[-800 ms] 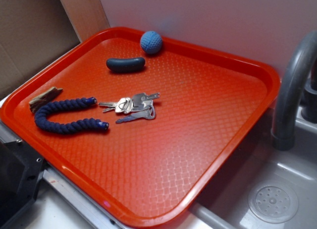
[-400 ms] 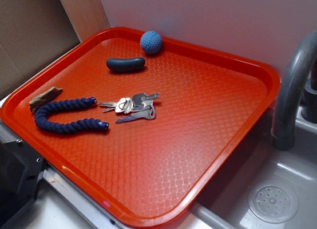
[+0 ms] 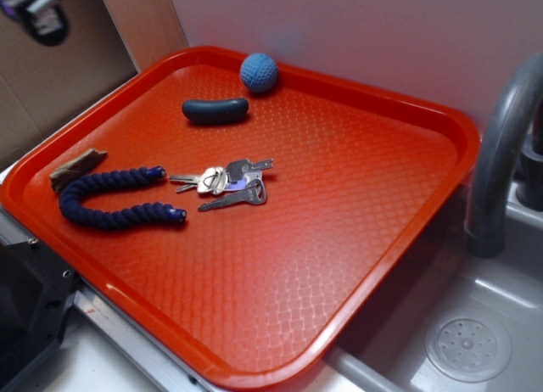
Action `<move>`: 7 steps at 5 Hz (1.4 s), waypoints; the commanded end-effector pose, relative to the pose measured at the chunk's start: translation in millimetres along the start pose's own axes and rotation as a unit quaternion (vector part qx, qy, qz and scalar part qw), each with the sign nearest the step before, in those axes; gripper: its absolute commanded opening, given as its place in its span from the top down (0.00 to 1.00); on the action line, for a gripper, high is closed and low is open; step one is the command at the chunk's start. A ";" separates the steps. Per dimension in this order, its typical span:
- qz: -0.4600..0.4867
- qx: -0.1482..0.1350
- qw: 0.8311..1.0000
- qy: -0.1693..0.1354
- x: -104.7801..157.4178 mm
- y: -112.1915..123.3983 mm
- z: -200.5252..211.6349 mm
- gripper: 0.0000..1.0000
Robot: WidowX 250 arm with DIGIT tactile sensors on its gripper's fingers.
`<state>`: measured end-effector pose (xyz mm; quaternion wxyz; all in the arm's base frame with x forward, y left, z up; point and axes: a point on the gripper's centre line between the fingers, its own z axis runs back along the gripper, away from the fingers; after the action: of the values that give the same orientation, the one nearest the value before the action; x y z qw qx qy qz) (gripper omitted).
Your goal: Grab the plastic pickle.
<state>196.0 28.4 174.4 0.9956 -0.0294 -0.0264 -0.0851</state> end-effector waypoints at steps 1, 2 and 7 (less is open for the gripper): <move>-0.094 -0.003 0.995 -0.027 44.1 32.2 -72.2 0.00; -0.103 -0.009 0.994 -0.017 63.8 42.7 -114.3 0.00; -0.216 -0.043 0.975 0.001 57.7 15.3 -193.0 0.00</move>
<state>282.2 37.5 1.8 0.9536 -0.0472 -0.0621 -0.2907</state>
